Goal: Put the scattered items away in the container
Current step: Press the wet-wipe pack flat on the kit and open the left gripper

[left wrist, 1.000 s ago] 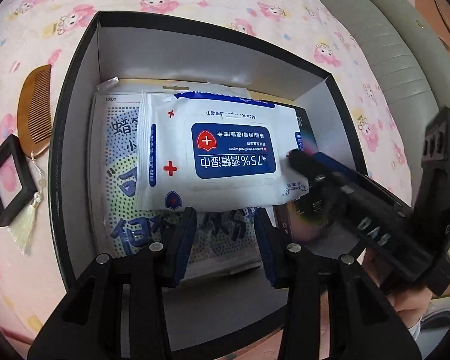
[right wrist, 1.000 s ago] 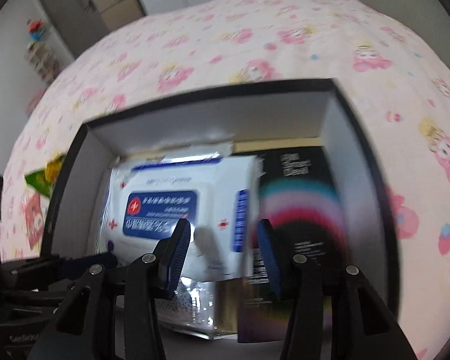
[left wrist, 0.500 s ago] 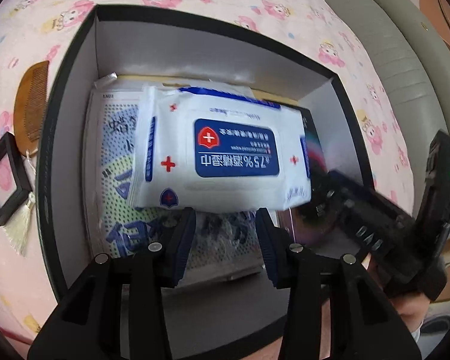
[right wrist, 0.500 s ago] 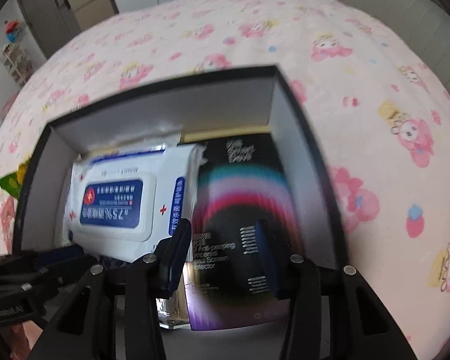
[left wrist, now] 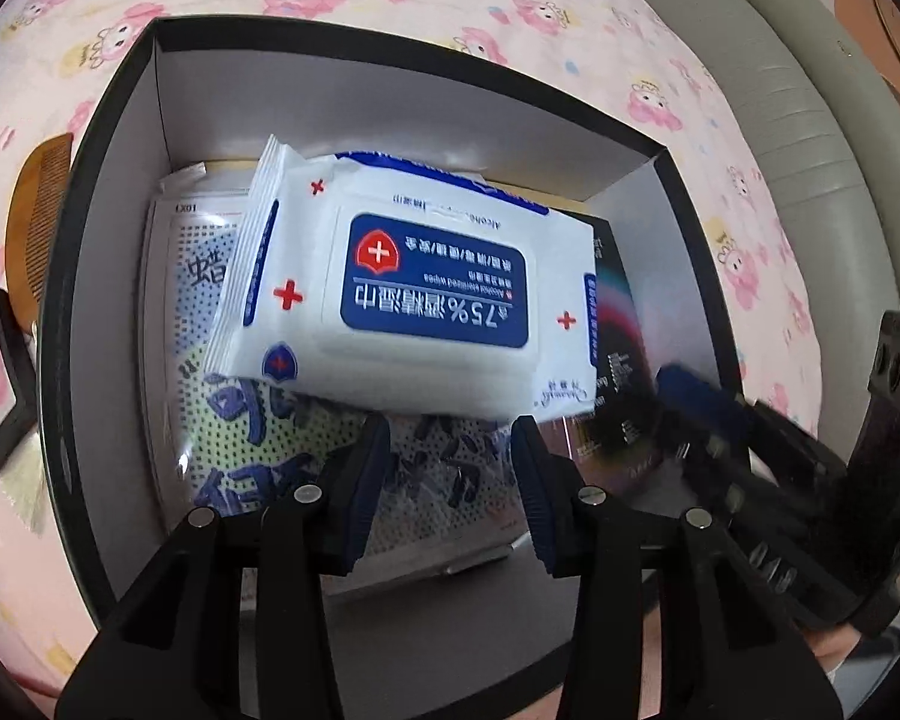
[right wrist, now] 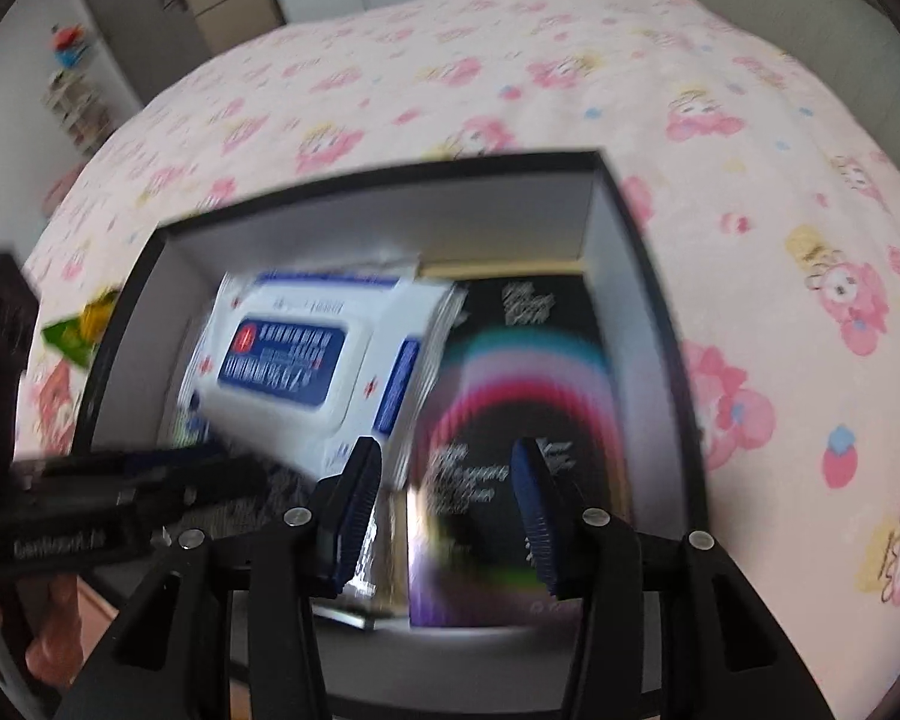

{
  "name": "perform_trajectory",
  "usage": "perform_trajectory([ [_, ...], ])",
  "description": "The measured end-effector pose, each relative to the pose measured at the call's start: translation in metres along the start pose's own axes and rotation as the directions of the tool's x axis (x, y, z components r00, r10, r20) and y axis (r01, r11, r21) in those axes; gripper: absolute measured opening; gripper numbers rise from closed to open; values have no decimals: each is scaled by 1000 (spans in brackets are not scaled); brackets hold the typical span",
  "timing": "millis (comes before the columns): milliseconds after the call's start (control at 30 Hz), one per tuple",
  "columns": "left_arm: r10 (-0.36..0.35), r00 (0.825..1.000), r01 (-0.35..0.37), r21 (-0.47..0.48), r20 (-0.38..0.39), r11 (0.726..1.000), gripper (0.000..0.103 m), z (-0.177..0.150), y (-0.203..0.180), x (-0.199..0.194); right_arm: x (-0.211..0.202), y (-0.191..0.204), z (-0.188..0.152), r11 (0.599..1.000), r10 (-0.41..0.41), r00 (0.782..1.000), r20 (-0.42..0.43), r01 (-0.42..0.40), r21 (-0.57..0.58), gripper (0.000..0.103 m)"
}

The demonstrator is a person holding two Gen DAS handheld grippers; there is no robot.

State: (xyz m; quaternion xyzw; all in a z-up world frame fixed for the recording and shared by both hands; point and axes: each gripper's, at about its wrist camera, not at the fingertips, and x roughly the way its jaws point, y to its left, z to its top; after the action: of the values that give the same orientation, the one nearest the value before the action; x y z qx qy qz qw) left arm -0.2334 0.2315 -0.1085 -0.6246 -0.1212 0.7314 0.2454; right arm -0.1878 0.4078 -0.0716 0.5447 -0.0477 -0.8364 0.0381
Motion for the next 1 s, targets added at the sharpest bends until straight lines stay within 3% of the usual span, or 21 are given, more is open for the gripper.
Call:
perform_trajectory([
  [167,-21,1000,22,-26,22,999,41,8,1,1,16,16,-3,997,-43,998,-40,41,-64,41],
  [400,-48,998,51,-58,50,997,41,13,7,5,31,5,16,994,-85,996,-29,86,67,41],
  [500,-48,997,51,-55,59,997,41,15,8,0,29,-3,23,989,-45,999,-20,47,137,41],
  [633,-53,994,58,-55,93,997,41,17,15,-15,7,-15,23,977,104,994,33,-109,183,41],
  [700,-69,991,76,-59,112,995,41,16,22,-27,-7,-25,25,971,29,995,100,-51,233,41],
  [800,-69,989,78,-68,130,995,40,22,23,-29,0,-30,32,950,-118,987,108,81,301,41],
  [900,-78,991,87,-80,113,993,37,29,23,-23,21,-19,40,956,-167,985,40,152,252,44],
  [1000,-65,992,73,-82,105,994,37,31,22,-17,34,-6,48,970,-144,990,3,141,196,42],
])
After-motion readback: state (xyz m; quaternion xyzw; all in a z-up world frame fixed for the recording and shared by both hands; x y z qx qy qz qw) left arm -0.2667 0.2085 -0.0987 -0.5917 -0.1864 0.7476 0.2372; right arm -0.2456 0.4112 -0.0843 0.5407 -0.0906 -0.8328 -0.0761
